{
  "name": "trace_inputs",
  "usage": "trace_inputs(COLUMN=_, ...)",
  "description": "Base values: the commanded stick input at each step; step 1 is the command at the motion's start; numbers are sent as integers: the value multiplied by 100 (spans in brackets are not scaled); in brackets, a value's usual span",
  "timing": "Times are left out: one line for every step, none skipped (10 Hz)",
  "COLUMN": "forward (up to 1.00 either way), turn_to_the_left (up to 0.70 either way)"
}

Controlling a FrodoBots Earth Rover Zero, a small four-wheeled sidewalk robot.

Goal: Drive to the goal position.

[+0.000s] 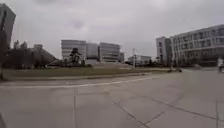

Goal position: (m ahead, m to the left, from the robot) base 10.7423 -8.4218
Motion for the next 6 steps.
trace_inputs(forward=70, turn_to_the_left=-34)
trace_inputs(forward=70, turn_to_the_left=-34)
trace_inputs(forward=70, turn_to_the_left=-34)
trace_inputs(forward=70, turn_to_the_left=-34)
trace_inputs(forward=70, turn_to_the_left=-34)
trace_inputs(forward=70, turn_to_the_left=-18)
